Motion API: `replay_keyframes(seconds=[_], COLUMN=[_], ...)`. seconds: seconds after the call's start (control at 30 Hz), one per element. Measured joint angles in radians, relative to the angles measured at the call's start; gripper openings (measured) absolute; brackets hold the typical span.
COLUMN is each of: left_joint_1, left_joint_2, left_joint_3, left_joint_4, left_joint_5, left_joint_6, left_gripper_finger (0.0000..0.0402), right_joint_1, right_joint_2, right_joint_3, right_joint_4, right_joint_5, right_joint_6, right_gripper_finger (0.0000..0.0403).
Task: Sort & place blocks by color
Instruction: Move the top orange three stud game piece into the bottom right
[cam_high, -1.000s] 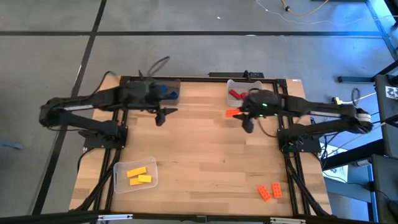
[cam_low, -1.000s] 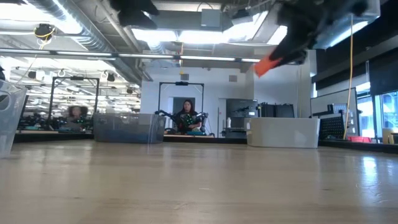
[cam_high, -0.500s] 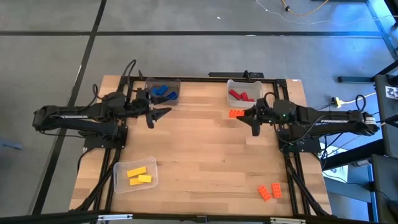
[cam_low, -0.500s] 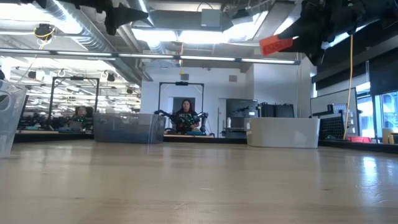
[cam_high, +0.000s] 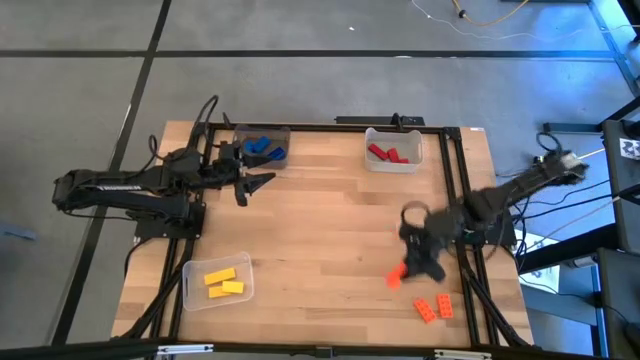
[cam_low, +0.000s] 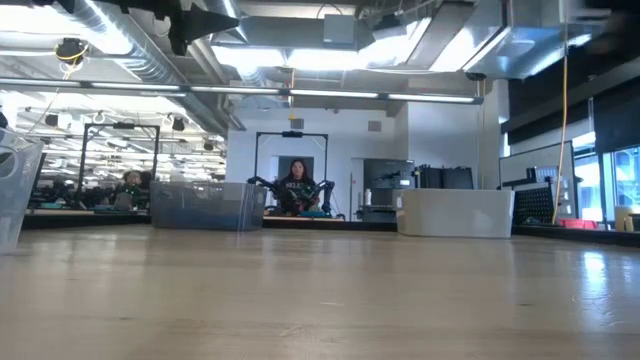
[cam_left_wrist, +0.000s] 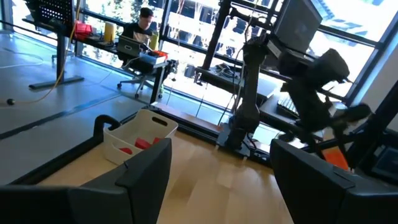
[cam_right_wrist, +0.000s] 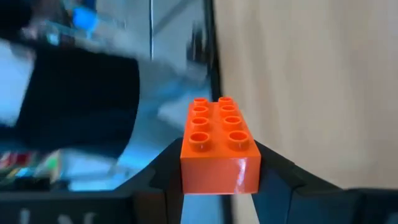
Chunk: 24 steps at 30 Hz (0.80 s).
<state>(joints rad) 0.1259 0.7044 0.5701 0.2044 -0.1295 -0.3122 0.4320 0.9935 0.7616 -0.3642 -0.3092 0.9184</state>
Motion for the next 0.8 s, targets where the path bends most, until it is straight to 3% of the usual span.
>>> replay_keyframes(seconds=[0.23,0.33,0.5,0.8], left_joint_1=[0.0,0.0,0.0,0.0], left_joint_2=[0.0,0.0,0.0,0.0], left_joint_3=[0.0,0.0,0.0,0.0], left_joint_4=[-0.001,-0.001,0.0,0.0], left_joint_5=[-0.012,-0.018,-0.019,-0.019], left_joint_6=[0.0,0.0,0.0,0.005], left_gripper_finger=[0.0262,0.0262,0.0262,0.0262], right_joint_1=[0.376,0.456,0.478,0.327], right_joint_2=[0.183,0.275,0.375,0.446], right_joint_3=[0.005,0.005,0.005,0.004], right_joint_4=[-0.015,-0.022,-0.053,-0.104], right_joint_5=[0.041,-0.062,-0.308,-0.588], right_joint_6=[0.416,0.593,0.784,0.746], right_gripper_finger=[0.0136,0.0136,0.0135,0.0135])
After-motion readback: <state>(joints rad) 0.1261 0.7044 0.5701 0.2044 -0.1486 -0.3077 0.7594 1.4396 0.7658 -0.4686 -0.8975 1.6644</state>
